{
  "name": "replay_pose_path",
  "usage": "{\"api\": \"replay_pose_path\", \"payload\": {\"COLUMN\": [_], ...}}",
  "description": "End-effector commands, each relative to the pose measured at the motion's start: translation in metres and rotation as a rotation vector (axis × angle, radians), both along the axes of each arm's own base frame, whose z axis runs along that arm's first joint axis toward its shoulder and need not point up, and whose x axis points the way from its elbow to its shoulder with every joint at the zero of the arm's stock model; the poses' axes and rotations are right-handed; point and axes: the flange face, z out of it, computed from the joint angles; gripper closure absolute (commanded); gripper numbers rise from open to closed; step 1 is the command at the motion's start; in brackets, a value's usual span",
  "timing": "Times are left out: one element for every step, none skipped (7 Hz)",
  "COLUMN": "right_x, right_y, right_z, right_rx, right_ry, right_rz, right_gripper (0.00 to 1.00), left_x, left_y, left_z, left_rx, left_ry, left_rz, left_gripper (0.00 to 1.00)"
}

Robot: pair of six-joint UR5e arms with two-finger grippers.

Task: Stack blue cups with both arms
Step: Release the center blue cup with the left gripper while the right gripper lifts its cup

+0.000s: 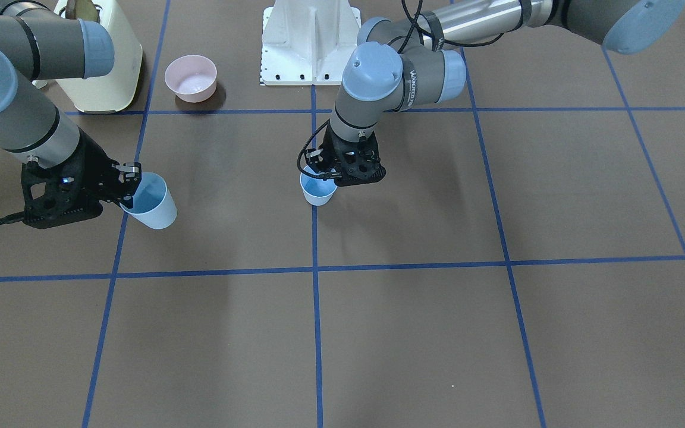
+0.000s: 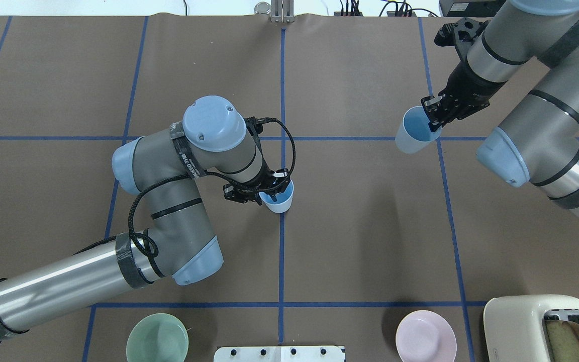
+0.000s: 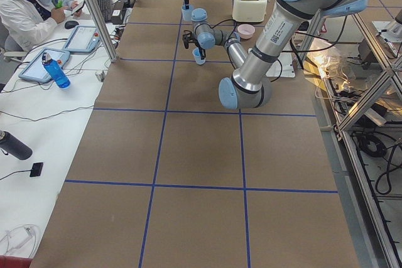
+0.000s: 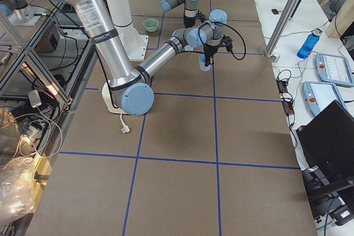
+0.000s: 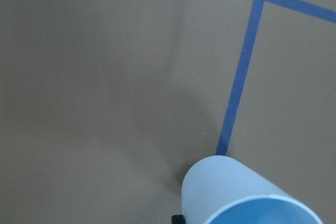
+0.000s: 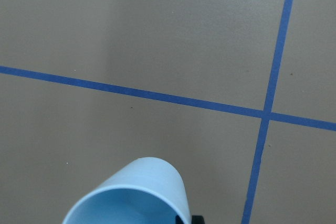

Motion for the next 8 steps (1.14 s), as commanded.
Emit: {"api": "replay_pose_path", "payload": {"right_x": [-0.005,-0.012,-0.022,-0.034,-0.046,-0.061,-0.079,-0.096], "right_y": [0.0,0.001,0.002,0.006,0.011,0.018,0.029,0.037], "right_z": [-0.01,-0.022,-0.035,-0.054,-0.069,-0.083,-0.096,-0.112], "right_rx": [0.0,-0.008,-0.01,-0.021,-0.031,-0.043,-0.057,-0.076], "right_ry": [-0.009,-0.019,-0.031,-0.048,-0.062,-0.072,-0.081,-0.094], "right_rz": [0.004,0.013,0.014,0.023,0.028,0.027,0.021,0.02], "right_gripper": [1.0,1.0,1.0,1.0,1.0,1.0,1.0,1.0], "left_x": [-0.002,-0.012,-0.029,-0.059,-0.089,-0.112,-0.13,-0.147], "left_y": [0.0,-0.008,-0.017,-0.032,-0.047,-0.064,-0.078,-0.09], "left_z": [-0.003,-0.005,-0.01,-0.003,0.005,0.017,0.032,0.051], "left_rx": [0.018,0.017,0.035,0.046,0.055,0.074,0.12,0.157], "left_ry": [0.017,0.024,0.036,0.038,0.045,0.045,0.03,0.014], "left_rz": [-0.003,-0.012,-0.009,0.018,0.029,0.049,0.06,0.08], "left_gripper": [0.04,0.03,0.03,0.03,0.03,0.03,0.03,0.03]}}
